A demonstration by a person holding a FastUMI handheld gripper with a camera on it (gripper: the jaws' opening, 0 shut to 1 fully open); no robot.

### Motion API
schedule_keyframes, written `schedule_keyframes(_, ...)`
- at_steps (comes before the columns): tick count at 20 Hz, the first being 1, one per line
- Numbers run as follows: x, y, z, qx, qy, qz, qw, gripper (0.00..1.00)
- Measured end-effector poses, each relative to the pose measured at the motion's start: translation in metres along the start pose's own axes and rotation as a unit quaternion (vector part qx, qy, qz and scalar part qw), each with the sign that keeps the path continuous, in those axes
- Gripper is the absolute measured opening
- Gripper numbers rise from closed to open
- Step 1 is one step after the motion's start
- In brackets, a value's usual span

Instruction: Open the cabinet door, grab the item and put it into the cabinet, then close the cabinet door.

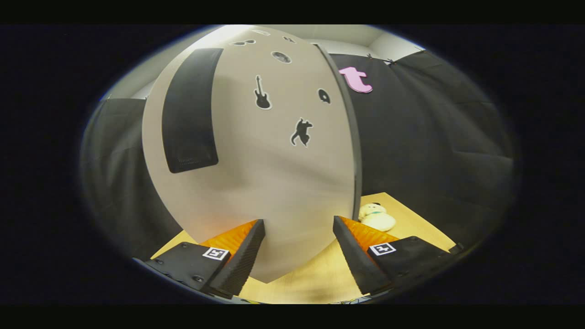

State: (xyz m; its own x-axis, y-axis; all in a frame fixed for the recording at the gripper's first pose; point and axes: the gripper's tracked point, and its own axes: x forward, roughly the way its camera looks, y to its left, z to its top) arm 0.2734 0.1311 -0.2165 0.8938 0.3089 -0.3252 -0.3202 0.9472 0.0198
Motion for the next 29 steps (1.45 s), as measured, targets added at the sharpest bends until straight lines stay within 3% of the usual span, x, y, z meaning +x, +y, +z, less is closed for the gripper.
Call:
schedule_keyframes(8,0.103,0.054,0.038,-0.050,-0.010,0.006,0.999,0.97)
schedule_keyframes(14,0.129,0.055,0.037,-0.025,-0.010,0.000,1.000,0.96)
schedule_keyframes(21,0.121,0.053,0.025,-0.010,0.003,-0.025,1.000,0.97)
schedule_keyframes(29,0.033,0.043,0.041,0.004,-0.013,-0.058,0.998,0.97)
